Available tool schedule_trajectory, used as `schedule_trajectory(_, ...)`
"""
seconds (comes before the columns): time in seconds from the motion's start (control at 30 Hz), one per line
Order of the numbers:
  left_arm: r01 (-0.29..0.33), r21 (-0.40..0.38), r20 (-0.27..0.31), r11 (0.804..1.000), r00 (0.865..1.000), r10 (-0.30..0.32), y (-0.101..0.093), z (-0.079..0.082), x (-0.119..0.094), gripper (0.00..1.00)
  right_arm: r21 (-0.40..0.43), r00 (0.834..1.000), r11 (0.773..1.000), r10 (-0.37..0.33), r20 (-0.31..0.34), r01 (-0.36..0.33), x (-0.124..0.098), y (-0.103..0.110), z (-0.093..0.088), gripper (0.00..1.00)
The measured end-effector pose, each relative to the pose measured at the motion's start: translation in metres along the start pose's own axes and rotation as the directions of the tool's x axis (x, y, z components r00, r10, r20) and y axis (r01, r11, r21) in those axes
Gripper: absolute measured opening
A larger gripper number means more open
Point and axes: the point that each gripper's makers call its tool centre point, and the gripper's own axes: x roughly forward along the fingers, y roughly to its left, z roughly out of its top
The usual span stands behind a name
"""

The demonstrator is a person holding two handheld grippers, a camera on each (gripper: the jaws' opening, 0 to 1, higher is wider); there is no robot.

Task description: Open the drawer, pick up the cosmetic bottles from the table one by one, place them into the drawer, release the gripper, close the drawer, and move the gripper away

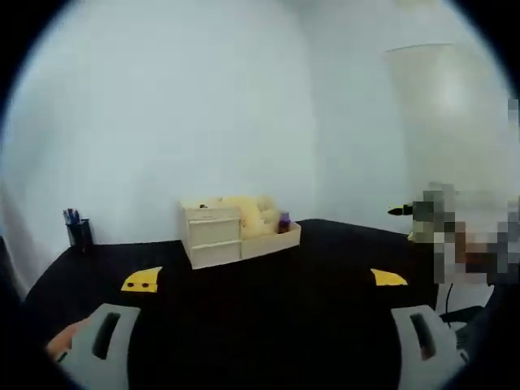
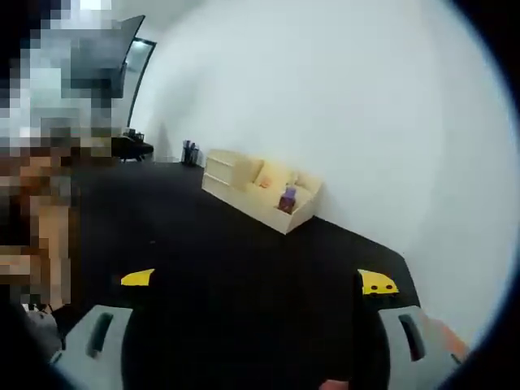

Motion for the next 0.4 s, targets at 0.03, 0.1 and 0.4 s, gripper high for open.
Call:
schedule_trajectory(0.03,-0.003,-0.004,0.001,1.000,1.000,0.003,0.002,-0.002,0.000,0.96,0.002,1.000,1.000,0.000,-0.002,0.000,0.001,0.000,-0.002,0.92)
schedule_trajectory(0.1,-0.008,-0.009,-0.003,1.000,1.000,0.008,0.004,-0.006,0.000,0.96,0.006,1.000,1.000,0.000,-0.005,0.000,0.003,-0.002,-0.005,0.92)
schedule_trajectory(0.4,0.001,-0.022,-0.013,1.000,1.000,-0.001,0.008,-0.019,0.007,0.96,0.032,1.000,0.999,-0.012,-0.002,0.012,0.007,-0.010,-0.013,0.92)
